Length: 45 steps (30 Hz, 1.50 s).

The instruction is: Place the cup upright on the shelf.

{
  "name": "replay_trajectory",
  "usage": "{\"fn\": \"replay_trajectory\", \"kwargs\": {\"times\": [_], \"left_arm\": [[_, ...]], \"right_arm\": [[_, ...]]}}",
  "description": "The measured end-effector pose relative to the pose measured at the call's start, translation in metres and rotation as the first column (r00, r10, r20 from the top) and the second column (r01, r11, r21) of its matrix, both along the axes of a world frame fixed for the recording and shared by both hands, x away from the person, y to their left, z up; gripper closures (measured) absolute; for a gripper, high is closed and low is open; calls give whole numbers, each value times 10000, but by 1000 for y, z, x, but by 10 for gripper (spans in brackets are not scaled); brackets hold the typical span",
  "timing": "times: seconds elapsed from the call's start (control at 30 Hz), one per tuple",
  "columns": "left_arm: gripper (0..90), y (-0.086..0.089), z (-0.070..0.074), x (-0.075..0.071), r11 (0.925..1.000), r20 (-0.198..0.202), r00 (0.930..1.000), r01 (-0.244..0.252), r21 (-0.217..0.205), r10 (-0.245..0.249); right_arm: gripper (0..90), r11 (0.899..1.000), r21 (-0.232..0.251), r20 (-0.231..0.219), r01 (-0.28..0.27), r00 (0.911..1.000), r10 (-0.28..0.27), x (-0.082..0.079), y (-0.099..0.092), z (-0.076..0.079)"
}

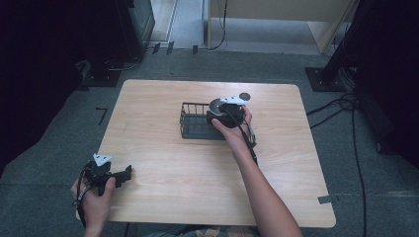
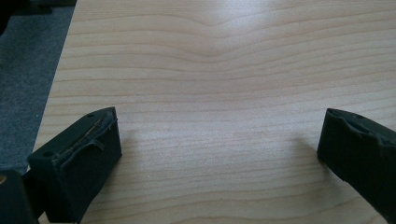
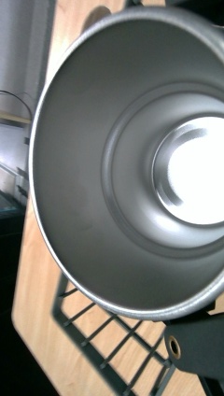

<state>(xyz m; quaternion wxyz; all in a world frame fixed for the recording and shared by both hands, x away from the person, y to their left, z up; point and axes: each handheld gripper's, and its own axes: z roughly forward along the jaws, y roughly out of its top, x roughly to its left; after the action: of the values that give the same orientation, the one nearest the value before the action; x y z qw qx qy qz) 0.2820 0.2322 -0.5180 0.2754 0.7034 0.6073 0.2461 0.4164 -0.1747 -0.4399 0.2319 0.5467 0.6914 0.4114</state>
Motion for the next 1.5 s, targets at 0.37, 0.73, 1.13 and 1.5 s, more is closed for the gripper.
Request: {"fn": "replay_trajectory", "kwargs": {"times": [0.37,0.73,1.13,1.5], "left_arm": [[0,0,0,0,10000,-1,10000,2,3,-2],[0,0,0,0,10000,-3,10000,4,5,-4],[0,0,0,0,10000,-4,10000,5,5,-5],[0,0,0,0,10000,12,10000,5,1,-5]], "right_arm": [[162,9981,-591,-424,-189,9990,164,2,4,-1],[30,9972,-621,-466,-415,9982,387,-2,-3,8],[0,9981,-536,182,-308,9993,318,-21,-23,26],[0,9993,-350,784,-102,9968,129,-52,-56,31]]}}
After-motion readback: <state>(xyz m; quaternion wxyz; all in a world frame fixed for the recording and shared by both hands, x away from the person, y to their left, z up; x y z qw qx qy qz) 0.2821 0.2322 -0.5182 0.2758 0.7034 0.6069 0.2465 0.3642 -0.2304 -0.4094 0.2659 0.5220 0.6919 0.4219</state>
